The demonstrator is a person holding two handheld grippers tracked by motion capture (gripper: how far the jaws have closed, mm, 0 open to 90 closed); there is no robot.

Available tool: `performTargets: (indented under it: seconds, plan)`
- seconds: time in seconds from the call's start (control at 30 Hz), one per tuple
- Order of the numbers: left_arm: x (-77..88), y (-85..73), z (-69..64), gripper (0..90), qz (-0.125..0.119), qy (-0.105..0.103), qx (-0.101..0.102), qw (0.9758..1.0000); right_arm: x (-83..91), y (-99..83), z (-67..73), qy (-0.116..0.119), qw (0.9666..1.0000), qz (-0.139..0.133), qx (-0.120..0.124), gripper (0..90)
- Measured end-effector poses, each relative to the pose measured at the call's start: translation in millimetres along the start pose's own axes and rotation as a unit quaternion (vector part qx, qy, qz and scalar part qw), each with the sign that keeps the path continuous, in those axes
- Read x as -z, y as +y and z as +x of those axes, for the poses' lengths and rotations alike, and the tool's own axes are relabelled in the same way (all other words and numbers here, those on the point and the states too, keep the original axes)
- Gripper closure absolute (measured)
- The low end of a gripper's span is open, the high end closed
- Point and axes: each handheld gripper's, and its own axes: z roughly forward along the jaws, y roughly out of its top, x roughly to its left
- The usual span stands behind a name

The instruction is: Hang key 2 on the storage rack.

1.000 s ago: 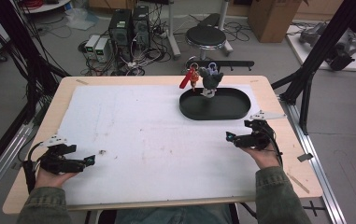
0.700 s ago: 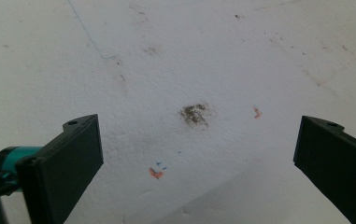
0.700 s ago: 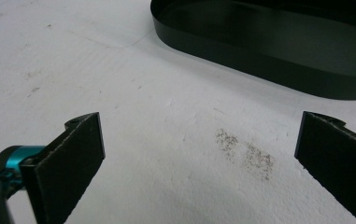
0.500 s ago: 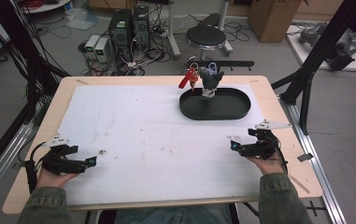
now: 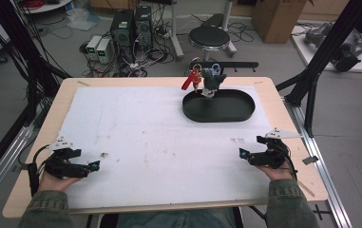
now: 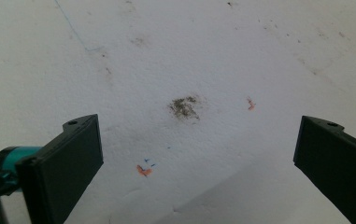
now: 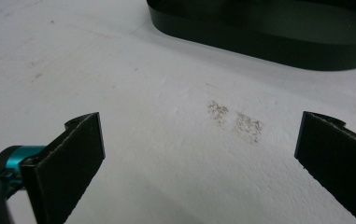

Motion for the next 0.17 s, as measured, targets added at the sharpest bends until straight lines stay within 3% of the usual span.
performTargets:
  seconds: [0.17]
  plan:
    - [-0.8,0.4,-0.6,1.7,0.0,0.0,-0.003,1.0,3.0,-8.1,-6.1,-0.005,1.0,-0.008,-0.003,0.7]
